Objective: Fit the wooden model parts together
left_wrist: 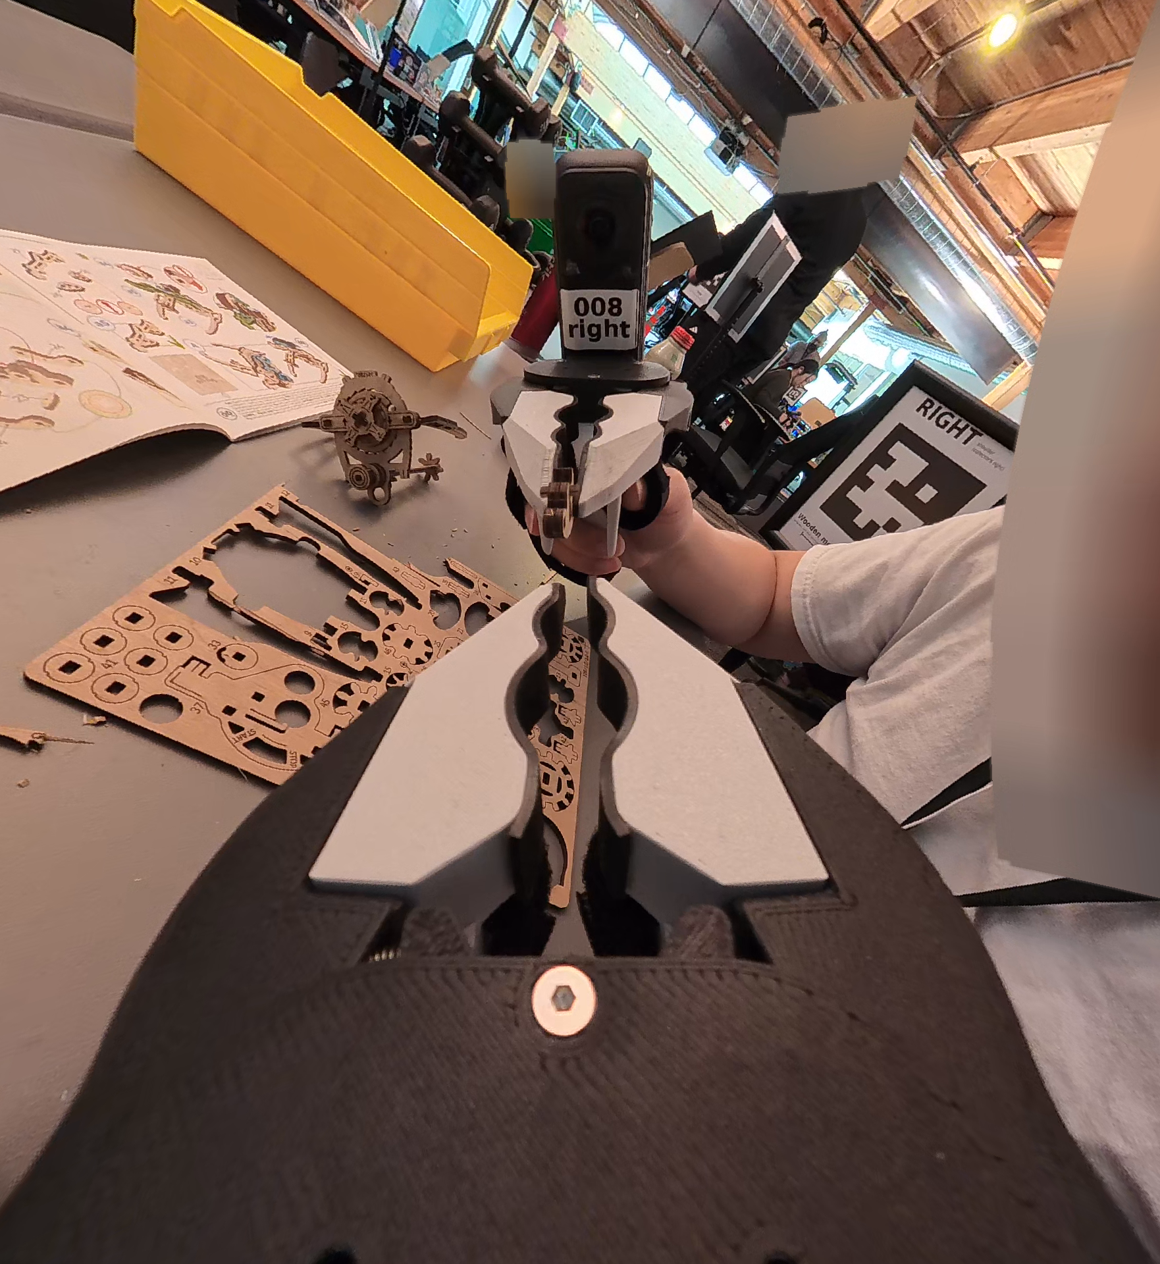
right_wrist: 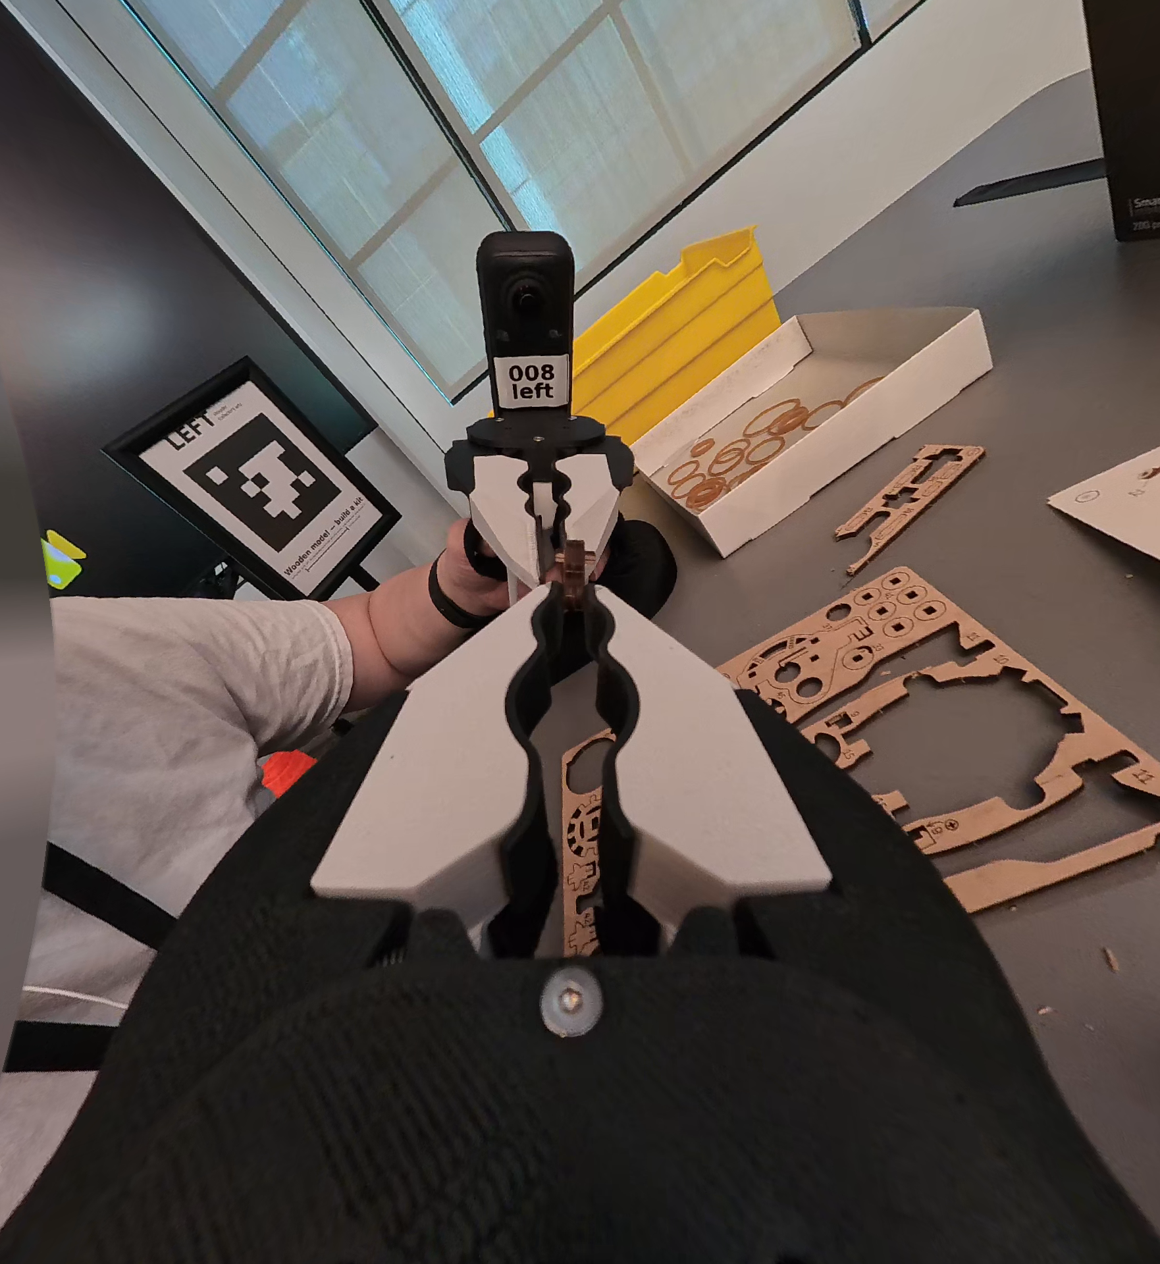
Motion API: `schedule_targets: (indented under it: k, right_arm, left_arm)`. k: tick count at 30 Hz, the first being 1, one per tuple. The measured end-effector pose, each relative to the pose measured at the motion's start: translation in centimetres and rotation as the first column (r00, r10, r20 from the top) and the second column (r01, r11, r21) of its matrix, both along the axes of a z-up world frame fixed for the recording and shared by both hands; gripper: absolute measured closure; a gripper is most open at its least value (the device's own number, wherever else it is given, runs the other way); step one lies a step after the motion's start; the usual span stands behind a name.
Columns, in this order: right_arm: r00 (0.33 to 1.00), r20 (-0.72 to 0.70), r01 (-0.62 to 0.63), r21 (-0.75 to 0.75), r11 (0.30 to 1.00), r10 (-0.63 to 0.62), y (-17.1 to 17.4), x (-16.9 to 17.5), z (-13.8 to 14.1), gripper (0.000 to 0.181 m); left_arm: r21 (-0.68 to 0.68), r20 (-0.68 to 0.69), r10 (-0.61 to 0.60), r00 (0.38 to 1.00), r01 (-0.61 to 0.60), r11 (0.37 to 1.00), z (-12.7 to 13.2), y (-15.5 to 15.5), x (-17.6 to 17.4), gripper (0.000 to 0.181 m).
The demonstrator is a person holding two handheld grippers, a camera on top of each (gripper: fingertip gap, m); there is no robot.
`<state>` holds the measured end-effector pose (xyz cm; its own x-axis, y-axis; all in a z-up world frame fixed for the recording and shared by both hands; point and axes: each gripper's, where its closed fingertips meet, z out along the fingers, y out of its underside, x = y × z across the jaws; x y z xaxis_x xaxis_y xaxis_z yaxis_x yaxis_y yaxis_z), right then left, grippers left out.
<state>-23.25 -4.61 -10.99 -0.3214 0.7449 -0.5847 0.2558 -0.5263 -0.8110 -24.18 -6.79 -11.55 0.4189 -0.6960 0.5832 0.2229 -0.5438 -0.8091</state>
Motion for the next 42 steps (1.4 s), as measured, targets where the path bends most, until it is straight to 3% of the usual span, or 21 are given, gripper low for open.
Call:
schedule_targets:
  k: [23,32,42]
  right_arm:
    - [1.0,0.008,-0.021,-0.02,1.0,0.021,-0.4,0.0,0.0,0.178]
    - [0.999,0.015,-0.035,-0.025,0.999,0.035,-0.8,-0.2,-0.3,0.179]
    - [0.998,0.019,-0.059,-0.029,0.998,0.06,-1.6,-0.4,-0.6,0.179]
  left_arm:
    - [-0.002,0.004,-0.003,1.0,0.003,1.0,0.0,-0.1,0.1,0.176]
    - [0.001,-0.024,0.024,0.999,-0.024,1.0,-0.2,0.2,0.1,0.152]
    - [0.005,-0.039,-0.005,0.999,0.005,1.0,-0.4,-0.2,0.6,0.175]
